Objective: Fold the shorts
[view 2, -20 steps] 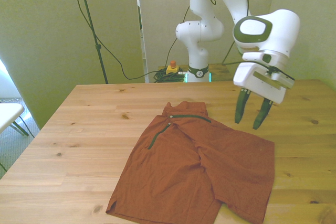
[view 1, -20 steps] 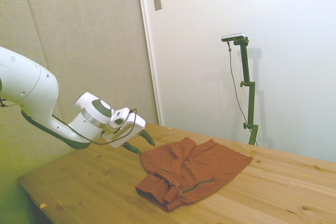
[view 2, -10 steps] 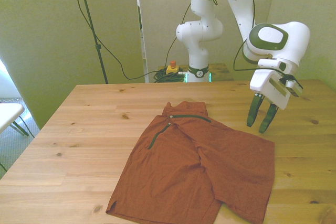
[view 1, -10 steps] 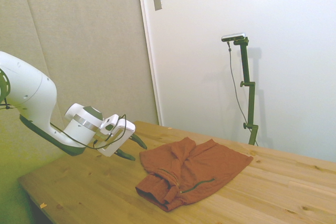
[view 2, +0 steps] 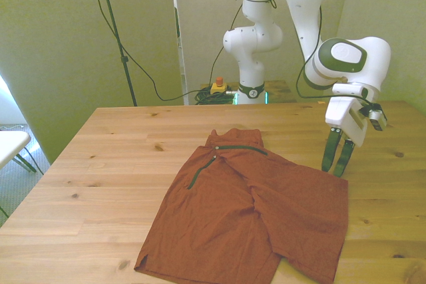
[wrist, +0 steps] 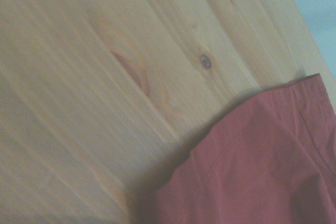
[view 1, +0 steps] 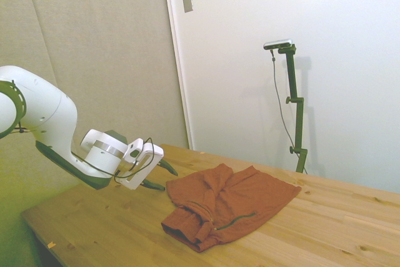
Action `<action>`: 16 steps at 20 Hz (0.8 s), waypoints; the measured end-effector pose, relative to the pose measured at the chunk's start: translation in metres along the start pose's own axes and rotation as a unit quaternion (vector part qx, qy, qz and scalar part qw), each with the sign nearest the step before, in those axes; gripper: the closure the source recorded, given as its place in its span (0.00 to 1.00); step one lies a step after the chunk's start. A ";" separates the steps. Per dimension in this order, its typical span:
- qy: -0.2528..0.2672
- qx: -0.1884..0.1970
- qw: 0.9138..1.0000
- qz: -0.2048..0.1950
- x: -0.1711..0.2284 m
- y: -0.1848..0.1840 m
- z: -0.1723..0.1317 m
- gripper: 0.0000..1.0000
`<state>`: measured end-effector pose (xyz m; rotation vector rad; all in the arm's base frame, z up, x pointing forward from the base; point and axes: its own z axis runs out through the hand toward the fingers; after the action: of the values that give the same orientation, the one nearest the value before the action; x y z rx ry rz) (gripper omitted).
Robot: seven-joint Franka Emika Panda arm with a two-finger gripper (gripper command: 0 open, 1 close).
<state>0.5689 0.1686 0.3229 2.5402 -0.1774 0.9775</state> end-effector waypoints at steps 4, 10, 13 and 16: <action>0.000 -0.001 1.000 0.002 0.002 0.001 0.002 0.00; 0.000 -0.008 1.000 0.005 0.002 0.002 0.003 0.00; 0.016 -0.014 1.000 0.002 0.000 -0.002 -0.001 0.00; 0.037 -0.015 0.999 0.012 0.022 0.000 0.001 0.00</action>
<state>0.5858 0.1689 0.3362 2.4759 -0.1997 1.0679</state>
